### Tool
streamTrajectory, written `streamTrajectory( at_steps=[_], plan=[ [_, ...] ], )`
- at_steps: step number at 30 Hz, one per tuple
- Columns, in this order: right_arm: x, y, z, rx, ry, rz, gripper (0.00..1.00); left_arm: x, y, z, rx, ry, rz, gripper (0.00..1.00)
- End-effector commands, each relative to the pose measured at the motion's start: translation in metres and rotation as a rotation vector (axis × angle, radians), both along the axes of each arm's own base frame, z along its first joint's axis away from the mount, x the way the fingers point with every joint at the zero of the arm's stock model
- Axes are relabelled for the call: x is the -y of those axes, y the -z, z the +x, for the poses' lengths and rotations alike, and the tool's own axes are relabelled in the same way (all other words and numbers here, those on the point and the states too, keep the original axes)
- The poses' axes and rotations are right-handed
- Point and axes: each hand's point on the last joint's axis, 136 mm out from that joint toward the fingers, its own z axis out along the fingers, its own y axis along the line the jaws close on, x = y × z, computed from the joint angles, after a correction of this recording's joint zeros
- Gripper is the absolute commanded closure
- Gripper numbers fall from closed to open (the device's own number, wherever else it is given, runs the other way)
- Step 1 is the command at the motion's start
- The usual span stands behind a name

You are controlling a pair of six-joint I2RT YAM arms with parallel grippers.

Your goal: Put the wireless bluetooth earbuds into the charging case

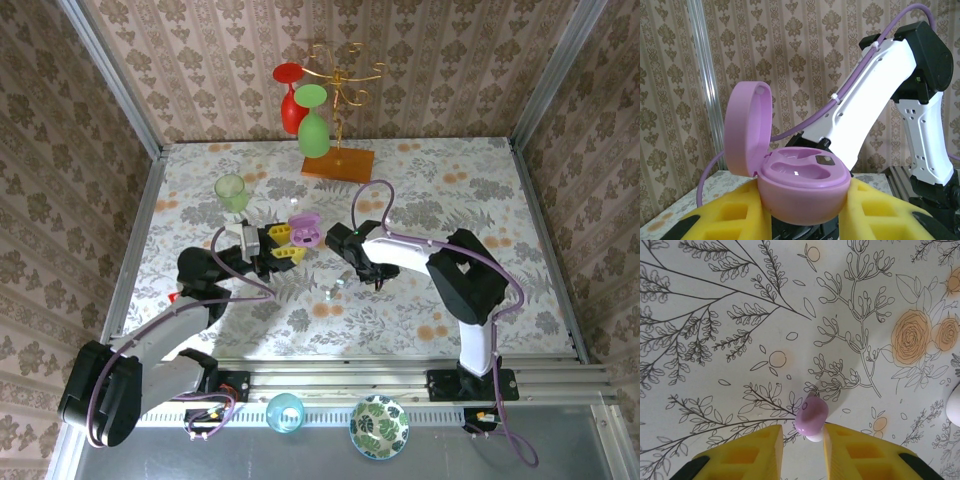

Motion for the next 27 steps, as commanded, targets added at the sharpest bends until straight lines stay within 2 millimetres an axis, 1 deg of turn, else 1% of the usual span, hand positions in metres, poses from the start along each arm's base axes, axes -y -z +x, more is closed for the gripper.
streamTrajectory(
  at_steps=[1,6,16,23,25,27],
  plan=[
    [0.008,-0.004,0.000,0.002,0.004,-0.083,0.73,-0.002,-0.010,-0.006,0.067,0.005,-0.015,0.81],
    [0.007,0.001,0.000,-0.014,-0.006,-0.099,0.75,-0.002,-0.009,-0.005,0.064,0.005,-0.015,0.81],
    [0.008,0.008,-0.001,-0.043,-0.019,-0.122,0.76,-0.001,-0.007,-0.005,0.060,0.003,-0.012,0.81],
    [0.007,0.011,0.001,-0.055,-0.028,-0.137,0.76,-0.001,-0.006,-0.005,0.057,0.002,-0.012,0.81],
    [0.006,0.012,0.002,-0.053,-0.030,-0.137,0.77,-0.001,-0.006,-0.005,0.056,0.003,-0.012,0.81],
    [0.007,0.011,0.003,-0.052,-0.030,-0.140,0.80,-0.002,-0.006,-0.005,0.057,0.002,-0.013,0.81]
  ],
)
